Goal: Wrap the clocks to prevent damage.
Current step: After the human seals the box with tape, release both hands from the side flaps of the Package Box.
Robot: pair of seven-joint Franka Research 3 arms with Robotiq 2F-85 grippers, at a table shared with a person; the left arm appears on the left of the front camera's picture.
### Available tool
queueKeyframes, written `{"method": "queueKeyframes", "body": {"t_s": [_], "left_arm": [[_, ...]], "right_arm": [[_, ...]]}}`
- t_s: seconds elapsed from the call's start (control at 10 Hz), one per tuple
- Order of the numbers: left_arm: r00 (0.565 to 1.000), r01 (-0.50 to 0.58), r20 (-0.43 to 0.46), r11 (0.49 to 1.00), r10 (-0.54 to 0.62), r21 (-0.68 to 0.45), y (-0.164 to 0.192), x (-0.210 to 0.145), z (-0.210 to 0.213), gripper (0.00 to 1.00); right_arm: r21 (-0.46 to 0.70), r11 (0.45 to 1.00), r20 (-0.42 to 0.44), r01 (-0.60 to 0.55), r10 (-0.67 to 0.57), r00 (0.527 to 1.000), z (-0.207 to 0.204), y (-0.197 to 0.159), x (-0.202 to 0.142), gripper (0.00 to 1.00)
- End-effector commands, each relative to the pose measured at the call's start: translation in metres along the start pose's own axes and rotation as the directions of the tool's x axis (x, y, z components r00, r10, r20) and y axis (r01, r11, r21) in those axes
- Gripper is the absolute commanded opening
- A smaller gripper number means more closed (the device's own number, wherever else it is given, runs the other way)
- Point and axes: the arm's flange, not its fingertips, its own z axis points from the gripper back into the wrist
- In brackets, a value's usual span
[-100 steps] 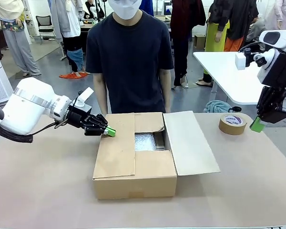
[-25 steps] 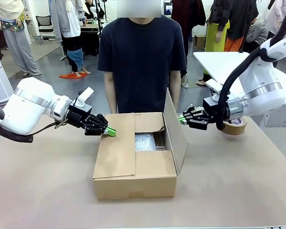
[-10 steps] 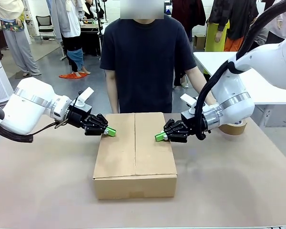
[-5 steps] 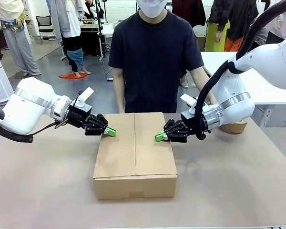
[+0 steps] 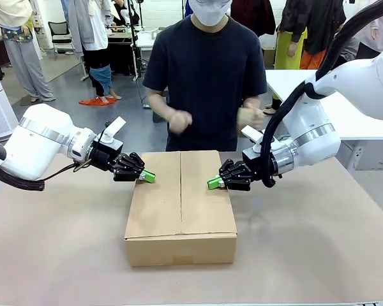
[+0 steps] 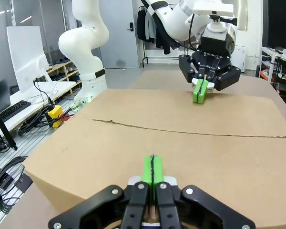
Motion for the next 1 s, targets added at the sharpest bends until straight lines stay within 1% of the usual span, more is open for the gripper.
{"method": "queueKeyframes", "body": {"t_s": [0.0, 0.9], "left_arm": [[1.000, -0.005, -0.002, 1.000, 0.005, 0.001, 0.0021, -0.0034, -0.0024, 0.00], [1.000, -0.005, -0.002, 1.000, 0.005, 0.001, 0.0021, -0.0034, -0.0024, 0.00]], "right_arm": [[-0.004, 1.000, -0.005, 0.005, -0.005, 1.000, -0.0012, -0.0005, -0.0032, 0.01], [-0.004, 1.000, -0.005, 0.005, -0.005, 1.000, -0.0012, -0.0005, -0.0032, 0.01]]}}
